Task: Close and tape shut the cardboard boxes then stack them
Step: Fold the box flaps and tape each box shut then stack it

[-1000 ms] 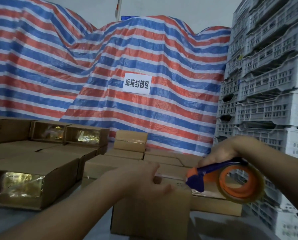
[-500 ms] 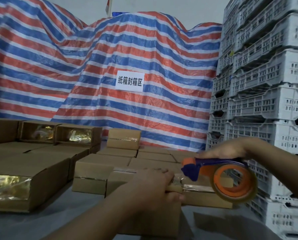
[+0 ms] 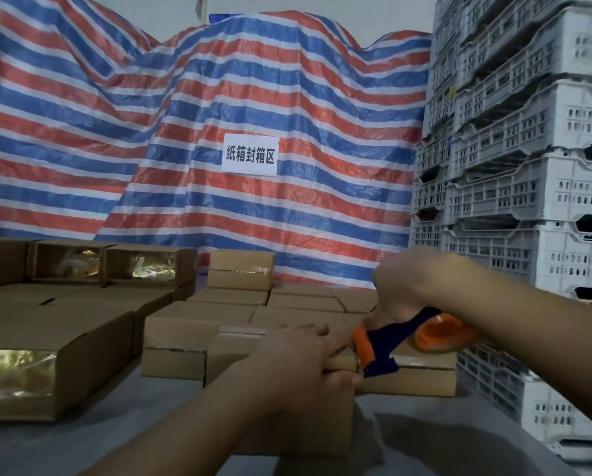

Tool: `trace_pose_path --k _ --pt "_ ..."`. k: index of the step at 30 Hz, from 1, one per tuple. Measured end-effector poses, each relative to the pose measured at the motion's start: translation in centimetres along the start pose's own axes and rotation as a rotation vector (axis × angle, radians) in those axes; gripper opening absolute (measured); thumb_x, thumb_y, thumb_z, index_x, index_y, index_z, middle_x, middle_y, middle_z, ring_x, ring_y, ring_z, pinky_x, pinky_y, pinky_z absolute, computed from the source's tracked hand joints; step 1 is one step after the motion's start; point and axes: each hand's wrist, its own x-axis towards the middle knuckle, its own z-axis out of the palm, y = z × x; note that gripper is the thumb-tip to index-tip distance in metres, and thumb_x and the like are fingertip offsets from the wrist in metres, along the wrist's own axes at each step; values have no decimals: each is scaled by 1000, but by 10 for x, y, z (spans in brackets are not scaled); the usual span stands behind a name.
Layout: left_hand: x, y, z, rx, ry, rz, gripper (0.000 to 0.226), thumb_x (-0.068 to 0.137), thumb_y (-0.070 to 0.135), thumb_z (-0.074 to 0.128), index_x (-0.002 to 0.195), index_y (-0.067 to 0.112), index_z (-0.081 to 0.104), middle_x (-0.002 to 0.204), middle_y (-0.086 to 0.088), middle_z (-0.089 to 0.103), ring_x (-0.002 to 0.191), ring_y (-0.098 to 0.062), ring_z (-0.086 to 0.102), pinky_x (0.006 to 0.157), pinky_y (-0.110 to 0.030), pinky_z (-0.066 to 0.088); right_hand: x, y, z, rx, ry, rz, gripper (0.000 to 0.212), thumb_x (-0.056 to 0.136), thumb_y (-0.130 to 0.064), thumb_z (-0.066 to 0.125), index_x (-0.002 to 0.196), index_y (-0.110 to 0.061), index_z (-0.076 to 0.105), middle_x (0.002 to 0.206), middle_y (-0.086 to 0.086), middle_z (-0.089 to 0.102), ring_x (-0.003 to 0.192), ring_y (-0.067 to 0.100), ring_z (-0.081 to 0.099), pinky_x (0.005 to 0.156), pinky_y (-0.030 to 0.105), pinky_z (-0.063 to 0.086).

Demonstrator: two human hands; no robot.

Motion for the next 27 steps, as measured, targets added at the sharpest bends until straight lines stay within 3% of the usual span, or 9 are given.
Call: trace_pose_path --k 7,11,13,17,22,27 --pt "0 3 -1 10 -10 -24 63 93 67 38 149 39 28 154 4 35 135 -19 40 109 -45 38 -18 -21 -7 -295 104 -26 51 95 -65 44 75 -19 46 79 -3 52 64 15 49 50 30 32" --pt "-2 1 0 19 -1 -33 67 92 69 38 150 38 25 159 3 27 141 -21 33 113 -44 31 -18 -31 25 -476 57 -91 35 97 -45 52 76 -18 46 80 1 49 66 18 44 69 31 43" --pt "-2 0 1 14 4 -39 68 91 70 38 150 39 23 161 3 24 143 -22 30 113 -45 28 -19 -25 47 -345 127 -54 39 101 -50 45 81 -17 50 80 2 50 62 18 41 67 32 42" --pt "1 -1 5 14 5 -46 69 91 71 38 150 40 22 161 2 22 145 -23 26 114 -47 23 -27 -10 93 -20 293 126 61 95 -75 29 73 -22 50 71 -3 50 56 12 42 48 28 27" --pt "1 -2 5 7 20 -30 68 91 71 38 149 40 22 160 3 24 144 -21 27 114 -46 22 -35 -22 151 259 244 236 65 87 -83 31 76 -23 55 85 -6 65 79 12 64 58 29 37" --pt "-3 1 -1 7 4 -21 67 93 67 39 151 38 24 160 3 24 142 -22 29 113 -47 25 -40 -27 165 319 213 262 69 84 -85 33 106 -29 66 109 -8 68 101 9 65 65 27 38"
